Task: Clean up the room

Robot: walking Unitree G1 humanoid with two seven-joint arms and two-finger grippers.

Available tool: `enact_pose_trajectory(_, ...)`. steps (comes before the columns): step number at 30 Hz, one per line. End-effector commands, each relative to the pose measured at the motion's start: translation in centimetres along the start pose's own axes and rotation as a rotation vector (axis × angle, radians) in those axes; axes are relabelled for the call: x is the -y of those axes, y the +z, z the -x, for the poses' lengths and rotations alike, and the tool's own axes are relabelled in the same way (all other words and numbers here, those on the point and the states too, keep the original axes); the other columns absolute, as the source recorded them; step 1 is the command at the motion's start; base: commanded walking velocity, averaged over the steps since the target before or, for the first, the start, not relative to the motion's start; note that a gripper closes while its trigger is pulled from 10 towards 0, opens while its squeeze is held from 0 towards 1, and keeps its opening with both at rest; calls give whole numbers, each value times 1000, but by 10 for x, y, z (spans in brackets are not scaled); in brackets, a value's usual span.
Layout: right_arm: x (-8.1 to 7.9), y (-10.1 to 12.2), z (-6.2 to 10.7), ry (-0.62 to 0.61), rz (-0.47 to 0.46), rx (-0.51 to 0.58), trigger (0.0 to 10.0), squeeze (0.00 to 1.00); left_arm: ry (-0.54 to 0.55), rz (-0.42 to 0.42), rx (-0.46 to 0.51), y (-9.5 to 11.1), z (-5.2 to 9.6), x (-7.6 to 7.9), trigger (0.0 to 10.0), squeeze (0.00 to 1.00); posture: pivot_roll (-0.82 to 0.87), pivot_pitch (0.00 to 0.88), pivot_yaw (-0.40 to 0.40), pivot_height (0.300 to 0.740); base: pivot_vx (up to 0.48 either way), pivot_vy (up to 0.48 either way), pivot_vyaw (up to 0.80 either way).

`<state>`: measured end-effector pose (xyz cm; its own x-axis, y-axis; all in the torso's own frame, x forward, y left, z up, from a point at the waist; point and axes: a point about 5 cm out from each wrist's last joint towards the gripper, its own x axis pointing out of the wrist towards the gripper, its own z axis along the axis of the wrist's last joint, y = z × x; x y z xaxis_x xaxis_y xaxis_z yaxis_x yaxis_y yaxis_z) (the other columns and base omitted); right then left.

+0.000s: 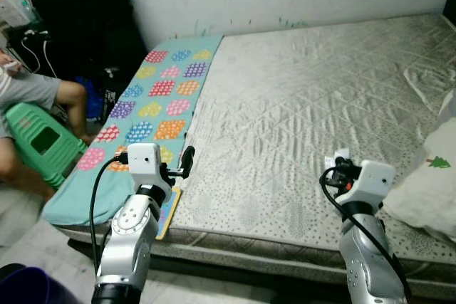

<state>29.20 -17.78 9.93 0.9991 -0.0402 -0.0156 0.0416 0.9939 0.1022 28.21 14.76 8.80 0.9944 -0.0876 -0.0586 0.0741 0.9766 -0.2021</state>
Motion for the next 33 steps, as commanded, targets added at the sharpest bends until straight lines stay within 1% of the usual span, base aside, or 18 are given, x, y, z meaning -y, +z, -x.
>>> enact_pose_trajectory(1,-17,0,-7,85,1,-18,10000,0,90,-3,15,1,9,-18,10000,0,-109,0,45,740,0,0,0)
enact_pose_trajectory(2,-18,1,-8,93,2,-19,10000,0,98,-1,17,1,10,-19,10000,0,-109,0,45,740,0,0,0)
enact_pose_trajectory(4,-23,2,-13,128,7,-24,10000,0,137,2,20,0,17,-26,10000,0,-85,0,17,740,0,0,0)
enact_pose_trajectory(6,-32,3,-20,168,10,-33,10000,0,193,7,20,-3,26,-35,10000,0,-50,0,-18,740,0,0,0)
enact_pose_trajectory(8,-41,3,-25,203,6,-38,10000,0,235,17,30,-2,31,-41,10000,0,-26,0,-39,740,0,0,0)
enact_pose_trajectory(11,-48,3,-27,231,0,-44,10000,0,247,9,41,1,32,-43,10000,0,-1,0,-57,740,0,0,0)
enact_pose_trajectory(12,-53,2,-29,251,-1,-51,10000,0,255,7,47,2,33,-43,10000,0,10,0,-64,740,0,0,0)
enact_pose_trajectory(15,-57,1,-30,264,-3,-54,10000,0,264,7,49,3,35,-44,10000,0,10,0,-64,740,0,0,0)
enact_pose_trajectory(18,-58,1,-31,274,0,-49,10000,0,267,8,47,3,36,-44,10000,0,6,0,-58,740,0,0,0)
enact_pose_trajectory(21,-56,2,-33,265,-2,-44,10000,0,267,6,39,2,37,-44,10000,0,3,0,-57,740,0,0,0)
enact_pose_trajectory(24,-52,0,-31,252,-14,-54,10000,0,259,2,40,3,36,-45,10000,0,-4,0,-51,740,0,0,0)
enact_pose_trajectory(26,-50,-2,-29,248,-5,-56,10000,0,259,1,40,4,36,-46,10000,0,-13,0,-42,740,0,0,0)
enact_pose_trajectory(31,-42,-6,-22,217,-13,-59,10000,0,242,-3,15,1,35,-47,10000,0,-47,0,-6,740,0,0,-671)
enact_pose_trajectory(33,-37,-7,-21,196,-7,-60,10000,0,224,-5,10,0,32,-46,10000,0,-53,0,-1,740,0,0,-800)
